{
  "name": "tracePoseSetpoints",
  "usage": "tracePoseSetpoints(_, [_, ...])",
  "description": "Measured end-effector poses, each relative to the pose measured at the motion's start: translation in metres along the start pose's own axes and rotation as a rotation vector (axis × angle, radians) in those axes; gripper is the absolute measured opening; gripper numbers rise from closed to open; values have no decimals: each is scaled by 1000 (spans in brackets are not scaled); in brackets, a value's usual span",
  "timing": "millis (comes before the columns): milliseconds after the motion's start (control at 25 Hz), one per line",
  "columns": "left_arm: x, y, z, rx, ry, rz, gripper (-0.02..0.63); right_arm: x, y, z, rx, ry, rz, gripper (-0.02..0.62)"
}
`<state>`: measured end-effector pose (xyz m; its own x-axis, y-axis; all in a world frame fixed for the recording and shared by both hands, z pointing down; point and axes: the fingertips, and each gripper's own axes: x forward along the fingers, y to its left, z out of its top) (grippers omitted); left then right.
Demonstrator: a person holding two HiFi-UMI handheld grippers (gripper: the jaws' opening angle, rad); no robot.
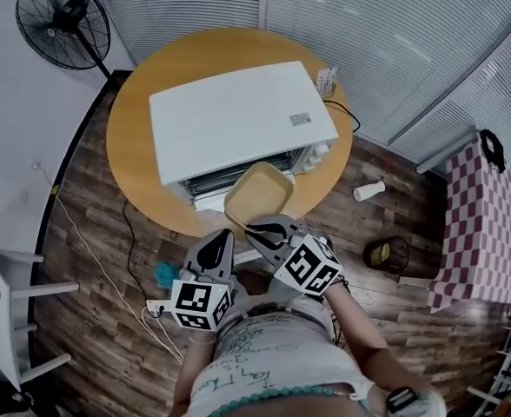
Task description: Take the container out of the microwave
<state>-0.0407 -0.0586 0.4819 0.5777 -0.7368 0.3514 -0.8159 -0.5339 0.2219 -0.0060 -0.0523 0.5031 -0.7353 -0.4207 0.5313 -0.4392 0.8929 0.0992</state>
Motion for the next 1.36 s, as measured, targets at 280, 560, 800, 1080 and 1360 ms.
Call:
tracePoseSetpoints(280, [4, -5, 1, -2, 7, -11, 15, -3, -6, -3, 17, 9, -2, 21])
tracePoseSetpoints(560, [8, -3, 0, 1, 11, -17, 15, 0, -8, -7, 28, 17, -2, 21])
tracePoseSetpoints(800, [11, 1, 1, 4, 10, -19, 15, 3, -11, -9, 27, 27, -2, 21])
tracePoseSetpoints(1080, [12, 4, 1, 2, 12, -18, 15, 6, -13, -9, 23, 33, -1, 21])
tracePoseSetpoints(1360, [11, 6, 1, -1, 6, -14, 15, 8, -15, -11, 13, 45, -2, 21])
